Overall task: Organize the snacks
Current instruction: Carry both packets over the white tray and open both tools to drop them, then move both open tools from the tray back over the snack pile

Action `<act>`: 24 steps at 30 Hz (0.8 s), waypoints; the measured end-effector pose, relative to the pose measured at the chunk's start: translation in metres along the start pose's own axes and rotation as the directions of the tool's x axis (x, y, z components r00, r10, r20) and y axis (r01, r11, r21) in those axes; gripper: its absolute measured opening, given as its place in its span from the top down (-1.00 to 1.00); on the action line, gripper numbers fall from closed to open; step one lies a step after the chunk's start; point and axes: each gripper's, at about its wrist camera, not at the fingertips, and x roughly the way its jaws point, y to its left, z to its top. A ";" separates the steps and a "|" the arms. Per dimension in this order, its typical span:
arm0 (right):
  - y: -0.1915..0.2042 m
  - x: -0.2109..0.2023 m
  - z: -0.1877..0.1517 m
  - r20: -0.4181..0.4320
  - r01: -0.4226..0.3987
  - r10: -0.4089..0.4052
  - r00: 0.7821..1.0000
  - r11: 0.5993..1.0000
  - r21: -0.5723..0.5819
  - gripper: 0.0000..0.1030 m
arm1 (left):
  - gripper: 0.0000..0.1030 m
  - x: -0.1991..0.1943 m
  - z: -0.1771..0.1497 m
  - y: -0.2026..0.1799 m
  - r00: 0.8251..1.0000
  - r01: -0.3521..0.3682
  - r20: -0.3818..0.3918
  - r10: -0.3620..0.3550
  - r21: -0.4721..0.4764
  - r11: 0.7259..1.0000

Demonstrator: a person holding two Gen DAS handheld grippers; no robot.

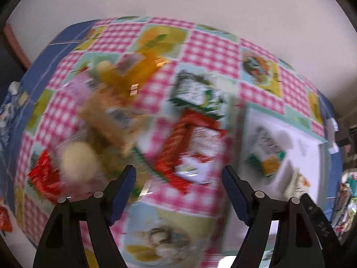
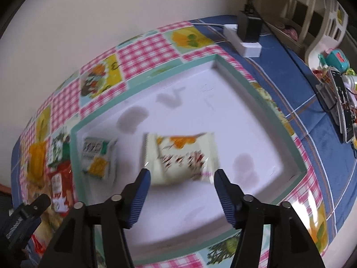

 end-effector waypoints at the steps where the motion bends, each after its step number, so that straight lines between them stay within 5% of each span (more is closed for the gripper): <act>1: 0.004 -0.001 -0.003 0.002 0.000 0.000 1.000 1.000 -0.018 -0.33 | -0.66 0.000 -0.003 0.007 1.000 -0.028 0.006 0.028 -0.007 1.000; 2: 0.009 -0.003 -0.006 0.004 0.004 -0.004 1.000 0.999 -0.036 -0.39 | -0.92 0.000 -0.005 0.011 0.999 -0.046 0.010 0.046 -0.011 0.999; 3: 0.014 -0.005 -0.009 0.009 0.007 -0.007 1.000 0.999 -0.052 -0.40 | -0.98 0.000 -0.008 0.018 0.997 -0.071 0.014 0.071 -0.019 0.997; 10: 0.038 -0.020 -0.033 0.047 -0.028 0.034 0.998 0.992 -0.121 -1.00 | -0.98 -0.011 -0.024 0.052 0.993 -0.113 0.032 0.115 -0.052 0.992; 24: 0.062 -0.040 -0.074 0.055 -0.126 0.136 0.989 0.979 -0.163 -1.00 | -0.99 -0.038 -0.044 0.111 0.990 -0.095 0.086 0.110 -0.163 0.982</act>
